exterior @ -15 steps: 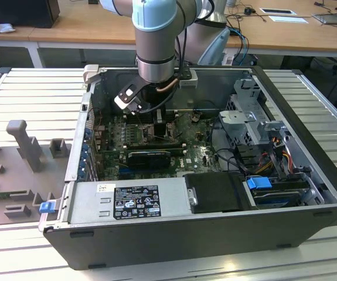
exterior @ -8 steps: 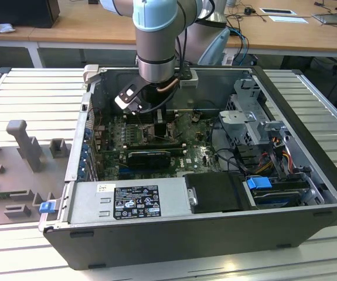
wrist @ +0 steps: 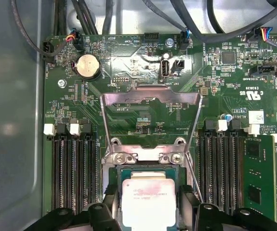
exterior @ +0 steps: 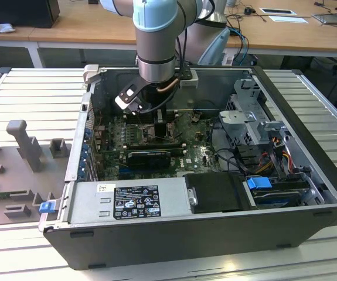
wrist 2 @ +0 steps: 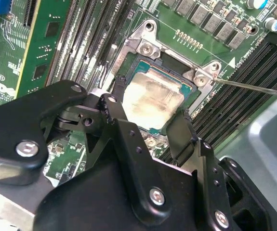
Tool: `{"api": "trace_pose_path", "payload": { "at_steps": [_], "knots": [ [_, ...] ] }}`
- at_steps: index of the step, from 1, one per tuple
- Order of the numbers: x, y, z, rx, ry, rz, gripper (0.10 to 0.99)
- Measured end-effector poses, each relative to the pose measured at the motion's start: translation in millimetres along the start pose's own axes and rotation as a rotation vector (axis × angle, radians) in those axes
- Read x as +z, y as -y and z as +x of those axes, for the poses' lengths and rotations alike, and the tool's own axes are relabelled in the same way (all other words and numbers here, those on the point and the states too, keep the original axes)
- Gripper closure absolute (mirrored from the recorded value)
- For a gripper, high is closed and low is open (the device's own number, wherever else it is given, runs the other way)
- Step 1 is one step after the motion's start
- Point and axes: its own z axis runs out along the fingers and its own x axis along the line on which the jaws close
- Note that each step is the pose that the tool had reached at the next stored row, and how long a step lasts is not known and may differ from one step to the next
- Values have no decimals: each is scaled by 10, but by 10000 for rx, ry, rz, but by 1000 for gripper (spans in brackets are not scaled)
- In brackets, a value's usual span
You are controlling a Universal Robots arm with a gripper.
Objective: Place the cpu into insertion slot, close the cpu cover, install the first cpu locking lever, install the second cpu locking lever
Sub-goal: 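Place the cpu into insertion slot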
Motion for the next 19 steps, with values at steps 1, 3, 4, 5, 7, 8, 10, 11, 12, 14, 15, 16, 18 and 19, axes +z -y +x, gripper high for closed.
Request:
{"api": "trace_pose_path", "payload": {
  "at_steps": [1,3,4,5,7,8,10,11,12,14,15,16,18,19],
  "knots": [
    [-5,0,0,0,0,0,471],
    [-40,-3,0,1,-1,0,471],
    [-51,-4,0,1,-2,0,471],
    [-68,-5,1,0,-2,0,471],
    [-78,-6,1,1,-2,0,471],
    [-83,-6,1,0,-4,-2,486],
    [-94,-7,1,0,-1,0,616],
    [-97,-7,1,0,-2,0,675],
    [-100,-8,1,0,-3,-2,737],
    [-103,-7,1,1,-2,0,796],
    [-104,-7,1,1,-2,-1,859],
    [-107,-8,1,0,-2,0,980],
    [-112,-8,1,0,-1,0,980],
    [-116,-8,1,0,-2,0,980]
  ]
}}
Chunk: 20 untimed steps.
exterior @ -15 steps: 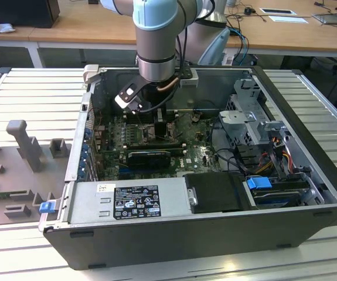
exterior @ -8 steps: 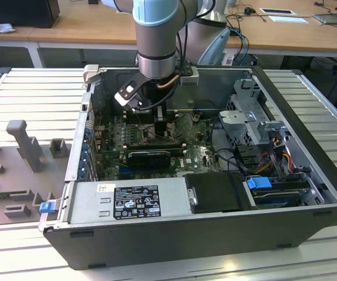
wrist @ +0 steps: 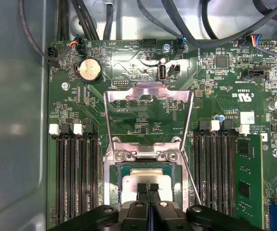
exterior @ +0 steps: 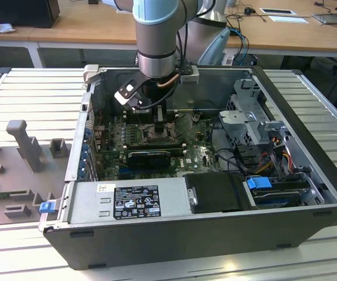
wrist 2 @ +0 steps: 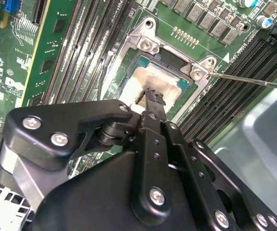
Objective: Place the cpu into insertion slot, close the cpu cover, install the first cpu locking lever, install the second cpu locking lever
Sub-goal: 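Place the cpu into insertion slot, then close the cpu cover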
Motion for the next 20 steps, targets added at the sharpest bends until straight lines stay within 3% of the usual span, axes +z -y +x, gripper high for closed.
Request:
{"api": "trace_pose_path", "payload": {
  "at_steps": [12,18,20],
  "knots": [
    [-50,-4,1,1,-1,-1,980],
    [-44,-116,-3,2,-4,51,980],
    [-45,-117,-3,7,-6,54,980]
  ]
}}
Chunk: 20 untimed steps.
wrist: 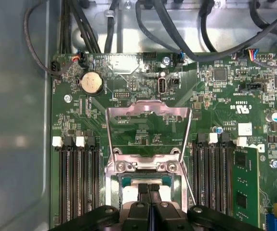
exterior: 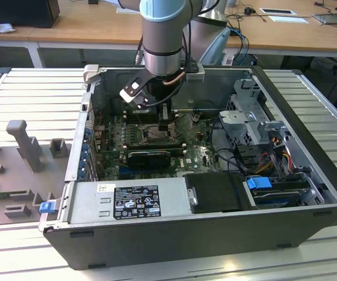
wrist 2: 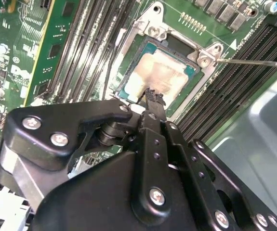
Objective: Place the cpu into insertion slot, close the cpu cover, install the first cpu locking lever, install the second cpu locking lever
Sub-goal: 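Close the cpu cover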
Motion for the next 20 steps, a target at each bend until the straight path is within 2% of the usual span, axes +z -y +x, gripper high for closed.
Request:
{"api": "trace_pose_path", "payload": {
  "at_steps": [2,6,11,14,20],
  "knots": [
    [-13,-1,0,-1,1,1,980],
    [-96,-7,2,-2,-2,0,980],
    [-159,-12,4,-2,-2,0,980],
    [-247,-18,8,-1,-2,-1,980],
    [-352,-24,26,-2,0,0,980]
  ]
}}
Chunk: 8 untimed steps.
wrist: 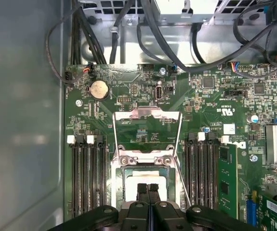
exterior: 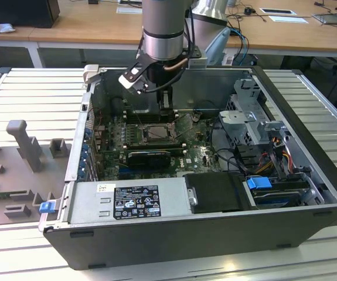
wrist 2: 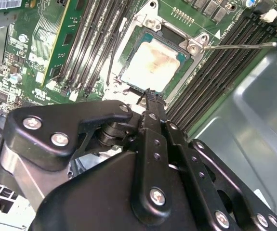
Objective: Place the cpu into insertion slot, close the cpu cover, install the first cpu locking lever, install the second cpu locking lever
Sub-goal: 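Close the cpu cover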
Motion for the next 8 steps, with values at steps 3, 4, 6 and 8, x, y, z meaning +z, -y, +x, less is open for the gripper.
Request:
{"api": "trace_pose_path", "payload": {
  "at_steps": [3,4,6,8],
  "knots": [
    [-62,-4,16,0,5,0,980],
    [-70,-4,18,0,5,0,980],
    [-95,-6,24,-1,6,1,980],
    [-110,-6,32,1,9,-1,980]
  ]
}}
